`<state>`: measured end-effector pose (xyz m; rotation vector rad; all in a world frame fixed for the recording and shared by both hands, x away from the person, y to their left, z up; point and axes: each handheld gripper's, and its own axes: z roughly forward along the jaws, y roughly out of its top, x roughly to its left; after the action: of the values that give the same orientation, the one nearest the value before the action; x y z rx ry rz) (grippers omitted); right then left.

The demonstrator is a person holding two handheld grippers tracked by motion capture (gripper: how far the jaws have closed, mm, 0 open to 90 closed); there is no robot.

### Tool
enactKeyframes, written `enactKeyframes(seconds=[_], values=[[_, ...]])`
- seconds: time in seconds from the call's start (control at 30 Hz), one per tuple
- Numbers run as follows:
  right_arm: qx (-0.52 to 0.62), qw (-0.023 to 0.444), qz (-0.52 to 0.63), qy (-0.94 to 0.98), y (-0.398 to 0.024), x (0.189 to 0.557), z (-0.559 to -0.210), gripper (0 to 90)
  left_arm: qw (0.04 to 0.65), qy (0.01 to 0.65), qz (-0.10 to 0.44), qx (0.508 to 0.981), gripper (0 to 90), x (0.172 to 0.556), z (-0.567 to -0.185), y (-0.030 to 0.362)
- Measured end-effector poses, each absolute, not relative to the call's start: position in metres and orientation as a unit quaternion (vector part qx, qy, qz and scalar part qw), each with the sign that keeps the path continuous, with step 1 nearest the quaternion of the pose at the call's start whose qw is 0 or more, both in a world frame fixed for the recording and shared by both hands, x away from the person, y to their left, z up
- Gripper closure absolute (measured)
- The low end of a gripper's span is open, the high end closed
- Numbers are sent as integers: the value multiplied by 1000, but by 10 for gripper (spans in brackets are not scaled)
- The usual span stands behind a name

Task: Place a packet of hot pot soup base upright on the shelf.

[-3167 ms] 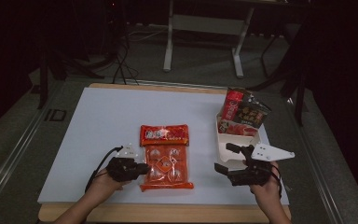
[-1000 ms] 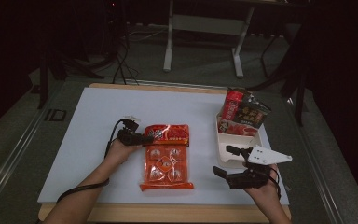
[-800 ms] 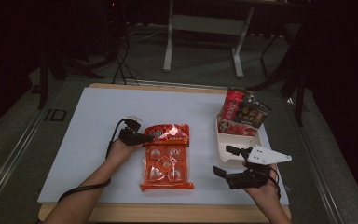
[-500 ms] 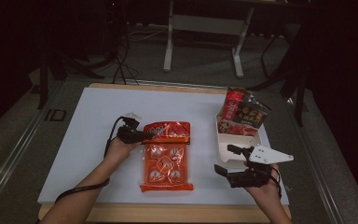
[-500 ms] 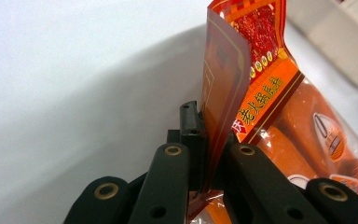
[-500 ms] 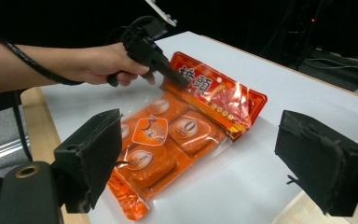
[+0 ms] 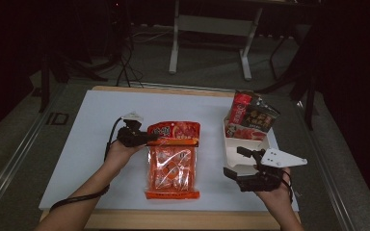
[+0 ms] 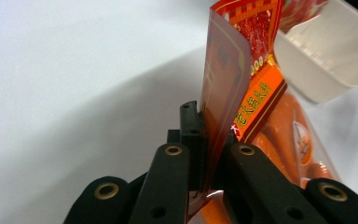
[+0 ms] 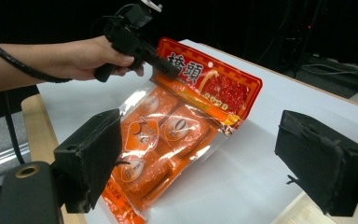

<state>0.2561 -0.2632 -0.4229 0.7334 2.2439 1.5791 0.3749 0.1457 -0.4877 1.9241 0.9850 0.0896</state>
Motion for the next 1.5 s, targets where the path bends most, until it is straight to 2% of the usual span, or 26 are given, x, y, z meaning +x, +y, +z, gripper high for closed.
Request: enactKeyframes(seconds=[0.67,1.27,1.43,1.5], values=[[260,159,541,784,-241,279,-416,195,513,339,45,787,894,347,-450,139],[275,123,538,787,-207,314,-422,198,537,298,48,788,894,320,-433,138],[271,107,541,789,-200,318,-426,238,547,283,46,786,894,308,-429,139],[265,104,541,792,-197,318,-428,280,551,280,43,785,894,304,-428,139]])
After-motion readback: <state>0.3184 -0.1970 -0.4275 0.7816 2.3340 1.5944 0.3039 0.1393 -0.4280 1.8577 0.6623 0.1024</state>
